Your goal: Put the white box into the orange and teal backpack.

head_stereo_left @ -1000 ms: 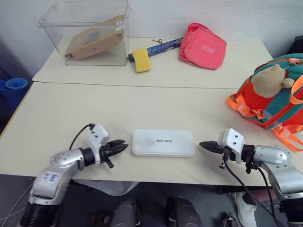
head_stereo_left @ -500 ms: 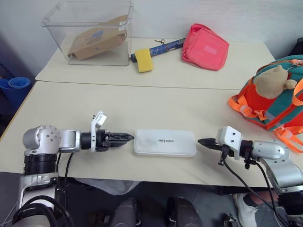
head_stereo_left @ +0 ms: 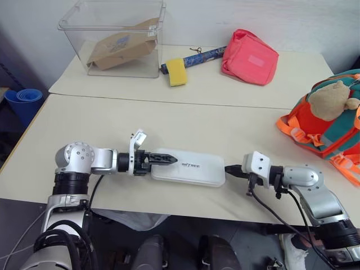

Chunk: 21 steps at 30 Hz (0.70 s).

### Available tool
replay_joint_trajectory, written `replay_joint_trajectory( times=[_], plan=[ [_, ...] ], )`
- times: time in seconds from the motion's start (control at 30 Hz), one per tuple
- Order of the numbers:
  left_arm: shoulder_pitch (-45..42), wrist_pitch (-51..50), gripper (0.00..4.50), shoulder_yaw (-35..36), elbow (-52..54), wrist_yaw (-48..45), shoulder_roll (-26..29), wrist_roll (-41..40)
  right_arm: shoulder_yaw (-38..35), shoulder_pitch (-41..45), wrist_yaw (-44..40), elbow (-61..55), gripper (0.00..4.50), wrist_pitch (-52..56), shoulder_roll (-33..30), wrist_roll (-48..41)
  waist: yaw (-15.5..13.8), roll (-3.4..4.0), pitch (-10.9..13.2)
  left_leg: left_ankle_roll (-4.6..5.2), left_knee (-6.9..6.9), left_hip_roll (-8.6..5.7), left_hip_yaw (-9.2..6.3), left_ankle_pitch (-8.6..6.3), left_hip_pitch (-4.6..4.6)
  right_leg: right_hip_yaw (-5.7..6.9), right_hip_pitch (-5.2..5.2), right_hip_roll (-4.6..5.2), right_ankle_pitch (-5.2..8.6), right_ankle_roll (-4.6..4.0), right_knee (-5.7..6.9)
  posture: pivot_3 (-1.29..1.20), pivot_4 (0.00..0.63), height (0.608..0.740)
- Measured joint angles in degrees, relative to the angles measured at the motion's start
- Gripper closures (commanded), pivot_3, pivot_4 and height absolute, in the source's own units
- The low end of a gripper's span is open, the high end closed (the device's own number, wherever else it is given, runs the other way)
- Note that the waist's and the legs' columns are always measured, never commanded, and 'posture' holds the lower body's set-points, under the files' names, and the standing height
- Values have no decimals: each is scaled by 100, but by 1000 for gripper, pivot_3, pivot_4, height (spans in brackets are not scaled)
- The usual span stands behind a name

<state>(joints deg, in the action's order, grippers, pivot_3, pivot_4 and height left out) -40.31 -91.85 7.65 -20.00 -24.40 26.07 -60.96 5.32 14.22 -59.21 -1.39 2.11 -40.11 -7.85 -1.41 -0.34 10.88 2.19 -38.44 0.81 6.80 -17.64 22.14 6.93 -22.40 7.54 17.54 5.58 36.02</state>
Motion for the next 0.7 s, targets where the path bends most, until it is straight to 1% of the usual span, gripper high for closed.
replay_joint_trajectory(
  times=[0.1,0.13,0.17,0.27,0.3,0.4,0.43,0.5,0.57,0.6,0.63,0.7],
  plan=[
    [58,-41,1538,-164,-97,72,29,-238,-4,-20,-4,68,4500,-55,-12,12,25,-2,1,0,2,4,0,0,3,0,-3,-2,-1,2,0,0,150,740],
    [59,-53,1938,-224,-97,85,57,-321,-9,-52,-27,65,4500,-87,-36,3,28,-2,1,-1,2,6,1,1,3,0,-3,-2,-1,2,0,0,150,740],
    [59,-55,2147,-245,-98,95,82,-384,-12,-78,-44,62,4500,-102,-43,-5,29,-2,1,-2,2,7,1,1,3,0,-3,-2,-1,2,-1,0,150,740],
    [56,-53,3048,-252,-91,76,103,-641,-85,-251,-92,29,4500,-169,-99,-76,36,-2,1,-2,1,7,1,1,2,-1,-3,-2,-1,2,-1,0,150,740],
    [61,-56,3218,-250,-80,67,109,-676,-200,-397,-97,-32,4500,-179,-134,-164,30,-2,1,-2,2,7,1,1,2,0,-3,-1,-1,2,-2,0,150,740],
    [347,13,3234,-87,305,-16,116,-655,-986,-1136,19,-236,3959,27,-181,-677,2,-3,2,-1,12,3,-3,1,6,2,-1,-2,-1,2,-4,0,150,740],
    [551,144,3234,-69,672,-148,151,-631,-1388,-1446,148,-299,3662,161,-180,-881,7,-3,2,0,13,2,-2,0,7,1,-1,-1,-1,2,-6,0,150,740],
    [873,453,3234,-111,1301,-620,290,-590,-1894,-1824,334,-406,2969,291,-165,-1123,11,-4,2,-1,15,3,0,0,7,-1,-3,-1,-1,2,-7,0,150,740],
    [1290,1191,3234,-185,2153,-1453,467,-451,-2594,-2406,532,-536,2304,324,-97,-1372,11,-4,2,-11,19,10,3,-3,1,-5,-2,-1,1,-2,-24,0,150,740],
    [1423,1488,3234,-232,2409,-1723,544,-339,-2815,-2548,593,-541,1989,339,-60,-1445,11,-4,2,-13,19,11,6,-2,0,-7,-2,-1,1,-2,-33,0,150,740],
    [1634,1989,3234,-309,2737,-2143,636,-116,-3134,-2752,684,-538,1643,350,2,-1560,11,-1,1,-15,26,11,12,-1,-2,-10,-3,-3,1,-3,-40,0,150,740],
    [1941,2744,3234,-435,3083,-2764,684,232,-3628,-2988,829,-452,1036,364,53,-1700,21,1,0,-18,28,12,25,-2,-7,-23,-5,-2,2,-3,-41,0,150,740]
  ],
)
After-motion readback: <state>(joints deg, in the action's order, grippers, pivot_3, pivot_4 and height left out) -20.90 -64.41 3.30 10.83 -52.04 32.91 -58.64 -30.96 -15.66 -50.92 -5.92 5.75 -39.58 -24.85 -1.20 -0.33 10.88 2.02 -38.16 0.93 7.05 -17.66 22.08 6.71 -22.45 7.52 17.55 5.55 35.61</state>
